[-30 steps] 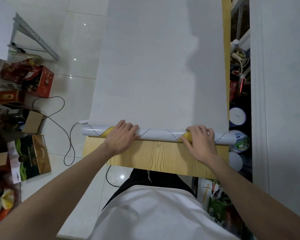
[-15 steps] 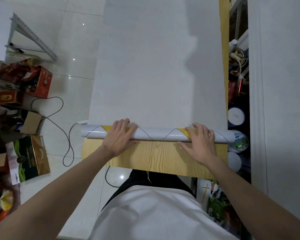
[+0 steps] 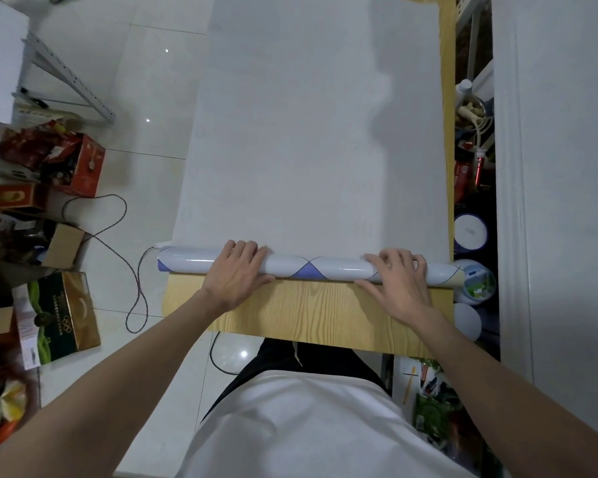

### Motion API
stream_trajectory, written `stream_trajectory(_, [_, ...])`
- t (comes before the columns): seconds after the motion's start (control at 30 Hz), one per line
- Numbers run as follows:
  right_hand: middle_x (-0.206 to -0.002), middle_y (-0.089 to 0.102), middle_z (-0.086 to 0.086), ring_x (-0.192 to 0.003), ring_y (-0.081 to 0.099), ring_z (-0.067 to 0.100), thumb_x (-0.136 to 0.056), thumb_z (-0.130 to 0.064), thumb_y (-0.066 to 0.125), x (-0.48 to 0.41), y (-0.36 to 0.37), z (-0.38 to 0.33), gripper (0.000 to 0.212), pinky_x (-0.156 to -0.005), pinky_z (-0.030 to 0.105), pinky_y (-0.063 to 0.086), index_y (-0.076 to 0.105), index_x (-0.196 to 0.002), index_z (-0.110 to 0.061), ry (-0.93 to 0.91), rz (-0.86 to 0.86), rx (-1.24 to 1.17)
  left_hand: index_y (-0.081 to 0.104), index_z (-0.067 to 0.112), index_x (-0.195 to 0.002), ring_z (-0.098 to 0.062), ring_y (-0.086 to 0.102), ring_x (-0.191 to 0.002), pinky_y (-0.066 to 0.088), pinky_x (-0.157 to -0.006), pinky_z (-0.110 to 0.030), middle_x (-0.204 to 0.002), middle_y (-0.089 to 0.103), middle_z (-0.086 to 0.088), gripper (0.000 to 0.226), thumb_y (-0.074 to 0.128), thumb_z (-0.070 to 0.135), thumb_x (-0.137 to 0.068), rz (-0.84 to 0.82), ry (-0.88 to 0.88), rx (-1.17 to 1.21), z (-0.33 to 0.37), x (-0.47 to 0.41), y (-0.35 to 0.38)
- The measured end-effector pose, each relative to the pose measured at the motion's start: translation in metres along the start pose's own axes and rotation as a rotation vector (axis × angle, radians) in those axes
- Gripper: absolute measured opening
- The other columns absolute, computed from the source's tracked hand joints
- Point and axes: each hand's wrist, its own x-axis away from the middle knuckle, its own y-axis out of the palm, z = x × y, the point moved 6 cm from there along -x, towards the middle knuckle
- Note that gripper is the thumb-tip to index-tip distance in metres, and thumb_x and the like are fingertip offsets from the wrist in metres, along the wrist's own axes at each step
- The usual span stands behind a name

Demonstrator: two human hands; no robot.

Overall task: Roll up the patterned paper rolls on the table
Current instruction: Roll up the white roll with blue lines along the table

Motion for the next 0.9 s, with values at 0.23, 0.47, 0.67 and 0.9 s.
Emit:
stream_trajectory(0.23, [-0.137,0.042,0.008,-0.13,0.036,0.026,-0.091,-0.068,0.042,0.006,0.008,0.002,0.059,-0.105,0.044,0.021,0.049,-0.133,-0.028,0.074,-0.042,-0.042,0.054,0.013,-0.129,-0.034,0.054,-0.1,0.041,-0.095,-0.043,-0.121,0.054,-0.016,0.055,0.047,0.055,-0.095,-0.004,0.035,0.008,-0.001,0.002,0.002])
stream_trajectory(0.47, [-0.117,0.055,0.004,-0.113,0.047,0.024,-0.094,-0.061,0.038,0.006,0.001,0.006,0.055,-0.099,0.043,0.03,0.047,-0.132,-0.021,0.116,0.003,-0.048,0.053,0.008,-0.127,-0.029,0.059,-0.088,0.042,-0.093,-0.04,-0.105,0.064,-0.009,0.053,0.026,0.046,-0.102,0.033,0.052,0.06,-0.002,0.001,-0.002])
stream_trajectory(0.67, [-0.133,0.042,0.009,-0.124,0.04,0.029,-0.088,-0.066,0.052,0.01,0.006,0.003,0.063,-0.103,0.044,0.027,0.051,-0.133,-0.022,0.067,-0.034,0.014,0.052,0.011,-0.131,-0.034,0.05,-0.105,0.039,-0.098,-0.044,-0.121,0.053,-0.015,0.061,0.039,0.058,-0.095,-0.003,0.028,0.025,-0.001,0.002,0.002])
stream_trajectory(0.9, [-0.122,0.055,0.002,-0.111,0.047,0.023,-0.096,-0.058,0.035,0.007,0.0,0.002,0.05,-0.098,0.042,0.03,0.049,-0.129,-0.023,0.075,0.012,-0.035,0.053,0.011,-0.122,-0.031,0.056,-0.094,0.039,-0.094,-0.041,-0.113,0.06,-0.011,0.057,0.012,0.046,-0.105,0.01,0.023,0.109,0.002,0.001,-0.001])
